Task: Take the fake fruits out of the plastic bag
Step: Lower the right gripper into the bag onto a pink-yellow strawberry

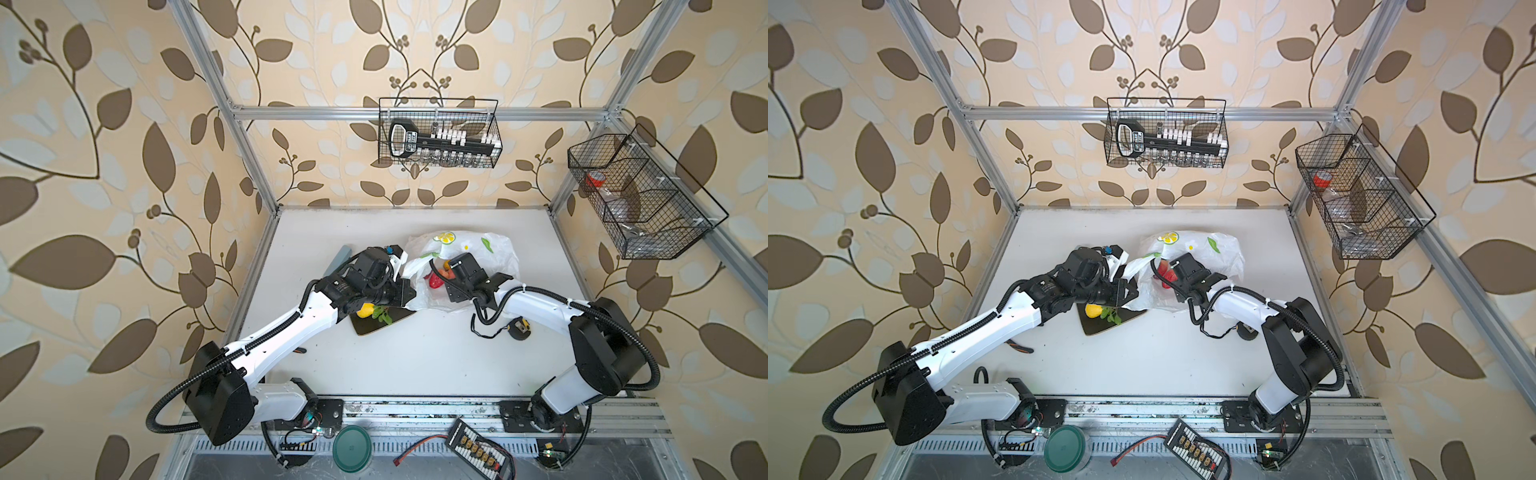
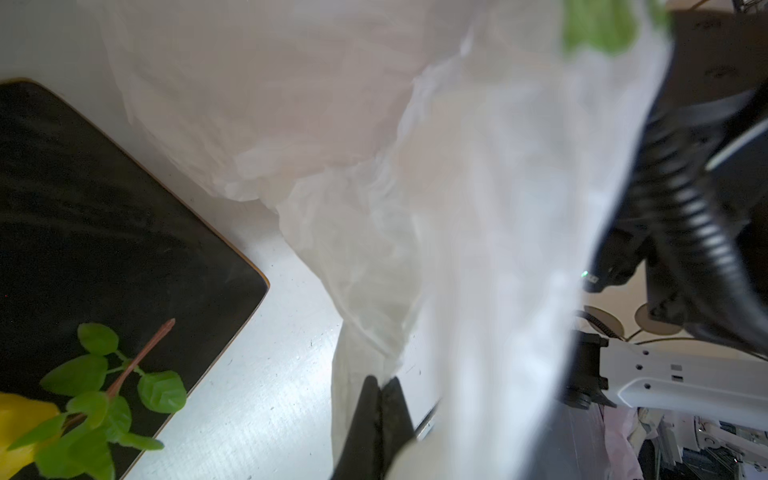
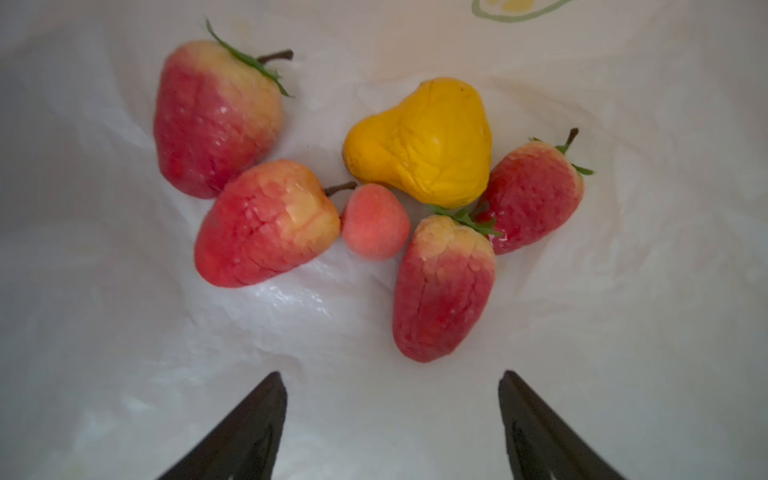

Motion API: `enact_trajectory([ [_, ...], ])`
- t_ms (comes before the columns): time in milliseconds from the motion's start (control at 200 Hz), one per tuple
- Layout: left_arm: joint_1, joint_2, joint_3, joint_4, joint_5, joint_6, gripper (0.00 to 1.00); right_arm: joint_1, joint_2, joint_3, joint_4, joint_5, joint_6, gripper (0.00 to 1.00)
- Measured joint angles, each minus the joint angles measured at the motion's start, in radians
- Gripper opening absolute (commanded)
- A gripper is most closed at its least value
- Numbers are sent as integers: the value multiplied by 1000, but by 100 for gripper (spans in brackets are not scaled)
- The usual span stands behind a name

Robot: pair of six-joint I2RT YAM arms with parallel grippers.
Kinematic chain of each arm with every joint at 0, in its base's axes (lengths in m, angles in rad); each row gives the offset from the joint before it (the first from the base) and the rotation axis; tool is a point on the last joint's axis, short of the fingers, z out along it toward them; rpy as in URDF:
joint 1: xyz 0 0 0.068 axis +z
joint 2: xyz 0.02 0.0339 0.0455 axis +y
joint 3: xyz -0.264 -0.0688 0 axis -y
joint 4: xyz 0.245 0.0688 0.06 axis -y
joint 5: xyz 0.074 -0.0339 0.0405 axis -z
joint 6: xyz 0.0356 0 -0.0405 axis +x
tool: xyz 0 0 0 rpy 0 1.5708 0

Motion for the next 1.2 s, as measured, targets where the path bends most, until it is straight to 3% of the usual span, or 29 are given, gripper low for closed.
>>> enact_trajectory([
  [175,-11,1,-2,-12,13,0,0,-21,34,7,87,-3,212,89],
  [410,-12,16,-2,-20,36,0,0,-65,117,48,154,33,357,88],
  [805,-18,25,-2,-45,42,2,0,-127,190,51,201,50,467,70],
  [1205,-18,25,-2,-50,32,1,0,-137,224,41,212,35,528,65],
])
